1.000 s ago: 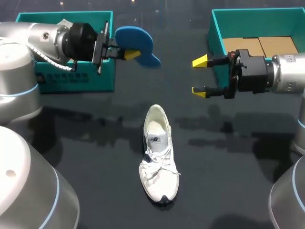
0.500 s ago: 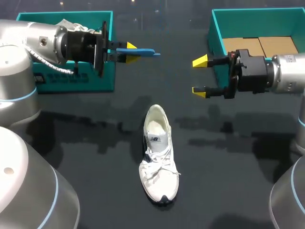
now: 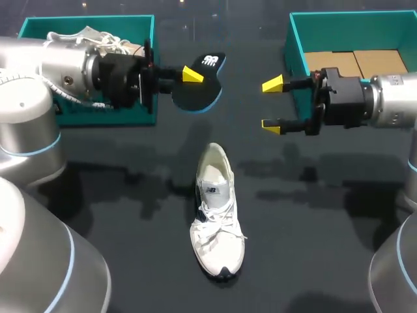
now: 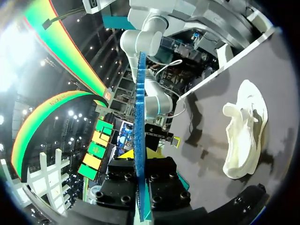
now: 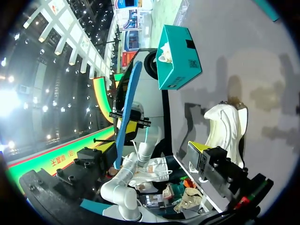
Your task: Take the shoe out of the shoebox, open the shoe tongue, remove and reinsert the insole, then place the shoe into the shoebox
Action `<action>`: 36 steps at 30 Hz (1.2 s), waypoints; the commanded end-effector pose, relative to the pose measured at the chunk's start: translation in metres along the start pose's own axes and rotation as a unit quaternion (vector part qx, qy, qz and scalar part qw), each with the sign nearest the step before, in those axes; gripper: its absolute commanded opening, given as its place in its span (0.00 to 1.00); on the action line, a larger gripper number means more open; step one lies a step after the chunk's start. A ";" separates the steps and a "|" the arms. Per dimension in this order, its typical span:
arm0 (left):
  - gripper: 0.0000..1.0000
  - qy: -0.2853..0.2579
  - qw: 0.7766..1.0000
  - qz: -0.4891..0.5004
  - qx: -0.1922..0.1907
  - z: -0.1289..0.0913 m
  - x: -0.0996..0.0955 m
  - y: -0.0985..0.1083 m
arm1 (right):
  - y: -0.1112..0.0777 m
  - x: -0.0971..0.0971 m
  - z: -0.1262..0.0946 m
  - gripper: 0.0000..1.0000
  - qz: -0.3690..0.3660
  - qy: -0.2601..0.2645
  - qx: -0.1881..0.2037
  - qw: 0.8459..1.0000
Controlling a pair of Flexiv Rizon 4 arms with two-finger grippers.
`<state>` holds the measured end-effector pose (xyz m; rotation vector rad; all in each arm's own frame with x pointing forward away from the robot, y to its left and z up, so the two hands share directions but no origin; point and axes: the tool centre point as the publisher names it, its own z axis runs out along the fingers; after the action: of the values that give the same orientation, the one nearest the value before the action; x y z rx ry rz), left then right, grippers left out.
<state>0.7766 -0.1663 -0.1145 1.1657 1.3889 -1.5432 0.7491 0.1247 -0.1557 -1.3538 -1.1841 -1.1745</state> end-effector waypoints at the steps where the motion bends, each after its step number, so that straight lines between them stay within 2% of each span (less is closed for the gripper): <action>1: 0.00 -0.002 1.000 0.014 -0.007 0.004 0.010 -0.001 | 0.004 -0.005 0.015 1.00 0.001 0.007 0.009 1.000; 4: 0.00 0.024 0.999 0.031 -0.026 0.004 0.012 -0.001 | 0.004 -0.005 0.017 1.00 0.003 0.006 0.020 1.000; 13: 0.00 0.024 0.999 0.031 -0.026 0.004 0.012 -0.001 | 0.004 -0.005 0.017 1.00 0.003 0.006 0.020 1.000; 17: 0.00 0.025 0.997 0.070 -0.014 0.008 0.016 0.001 | 0.006 0.006 0.019 1.00 0.000 -0.002 0.021 1.000; 23: 0.00 0.041 0.990 0.133 -0.022 0.016 0.023 0.013 | 0.005 0.011 0.031 1.00 -0.011 0.000 0.024 1.000; 31: 0.00 0.044 0.988 0.140 -0.041 0.025 0.026 0.025 | 0.004 0.017 0.048 1.00 -0.032 -0.013 0.040 0.999; 32: 0.00 0.041 0.989 0.136 -0.044 0.026 0.026 0.026 | 0.004 0.016 0.051 0.96 -0.034 -0.016 0.043 0.998; 33: 0.00 0.040 0.989 0.134 -0.047 0.027 0.025 0.027 | 0.004 0.015 0.053 0.84 -0.037 -0.016 0.045 0.998; 34: 0.00 0.039 0.989 0.132 -0.052 0.028 0.025 0.028 | 0.004 0.013 0.055 0.76 -0.039 -0.015 0.047 0.998; 36: 0.00 0.037 0.989 0.131 -0.055 0.029 0.025 0.029 | 0.003 0.010 0.058 0.72 -0.043 -0.011 0.048 0.998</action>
<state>0.7930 -0.1919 -0.1459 1.3012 1.2904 -1.2448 0.7517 0.1744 -0.1444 -1.2692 -1.3120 -1.1477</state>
